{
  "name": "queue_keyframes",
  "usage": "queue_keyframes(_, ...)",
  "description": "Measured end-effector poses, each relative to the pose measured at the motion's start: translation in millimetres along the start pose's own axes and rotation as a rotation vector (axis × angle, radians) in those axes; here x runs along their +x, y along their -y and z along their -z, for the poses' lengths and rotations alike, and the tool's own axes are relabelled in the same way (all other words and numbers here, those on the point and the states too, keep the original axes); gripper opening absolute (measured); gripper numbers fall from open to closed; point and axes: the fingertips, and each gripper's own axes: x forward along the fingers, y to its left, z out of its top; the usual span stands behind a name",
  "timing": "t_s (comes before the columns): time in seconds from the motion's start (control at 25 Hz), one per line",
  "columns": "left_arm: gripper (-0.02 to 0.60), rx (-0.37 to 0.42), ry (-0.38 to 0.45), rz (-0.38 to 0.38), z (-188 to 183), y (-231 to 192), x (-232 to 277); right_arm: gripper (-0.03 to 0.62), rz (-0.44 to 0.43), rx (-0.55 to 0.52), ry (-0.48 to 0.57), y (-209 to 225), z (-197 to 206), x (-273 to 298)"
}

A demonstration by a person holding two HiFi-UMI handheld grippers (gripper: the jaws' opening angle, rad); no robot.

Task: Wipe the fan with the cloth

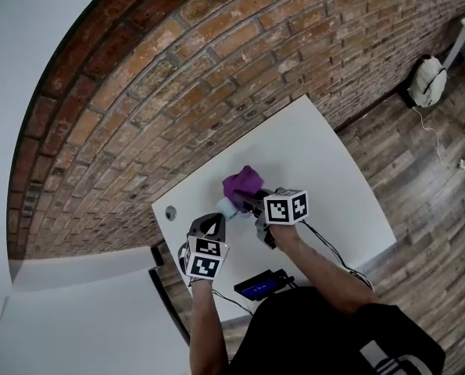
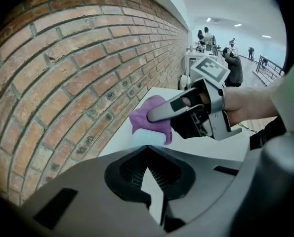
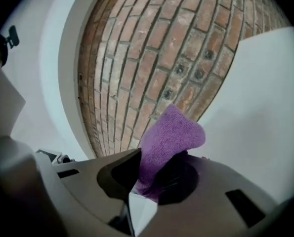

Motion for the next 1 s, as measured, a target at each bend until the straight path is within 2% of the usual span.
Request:
queue_keyframes(0.12, 0.005, 0.002, -0.010, 0.001, 1.1, 2.1, -0.7, 0.078, 0.037, 0.084, -0.032, 17.8, 19.5, 4.2)
queue_keyframes(0.24, 0.005, 0.002, -0.019, -0.001, 0.7, 2.4, -1.4, 0.078, 0.080, 0.076, -0.074, 35.7, 36.5, 3.8)
queue_keyframes(0.32, 0.005, -0.001, -0.019, 0.000, 0.9, 1.5, -1.1, 0.078, 0.128, 0.001, -0.109, 45.0, 40.4, 3.8)
queue_keyframes(0.4, 0.005, -0.002, -0.019, 0.002, 1.4, 1.2, 0.1, 0.078, 0.195, -0.097, -0.187, 58.6, 46.5, 4.4)
queue_keyframes(0.6, 0.005, -0.005, -0.008, -0.004, 0.8, 2.3, -0.5, 0.078, 0.380, -0.342, -0.489, 99.9, 68.8, -7.1)
queue_keyframes(0.68, 0.005, -0.002, -0.006, -0.003, -0.3, 2.2, -0.6, 0.078, 0.426, -0.408, -0.500, 102.7, 56.9, -13.2)
queue_keyframes(0.76, 0.005, -0.004, -0.009, -0.002, -0.6, 1.9, -0.6, 0.078, 0.404, -0.415, -0.407, 88.8, 32.5, -13.9)
queue_keyframes(0.8, 0.005, -0.007, -0.009, -0.002, -0.4, 1.9, -0.5, 0.078, 0.352, -0.381, -0.334, 75.1, 19.0, -11.9)
queue_keyframes(0.92, 0.005, -0.013, -0.008, -0.001, -0.3, 1.6, -0.4, 0.078, 0.137, -0.188, -0.163, 30.3, -6.2, -2.4)
queue_keyframes(1.0, 0.005, -0.015, -0.004, -0.003, -1.0, 2.3, 0.2, 0.078, 0.053, -0.069, -0.163, 17.3, 1.3, 4.6)
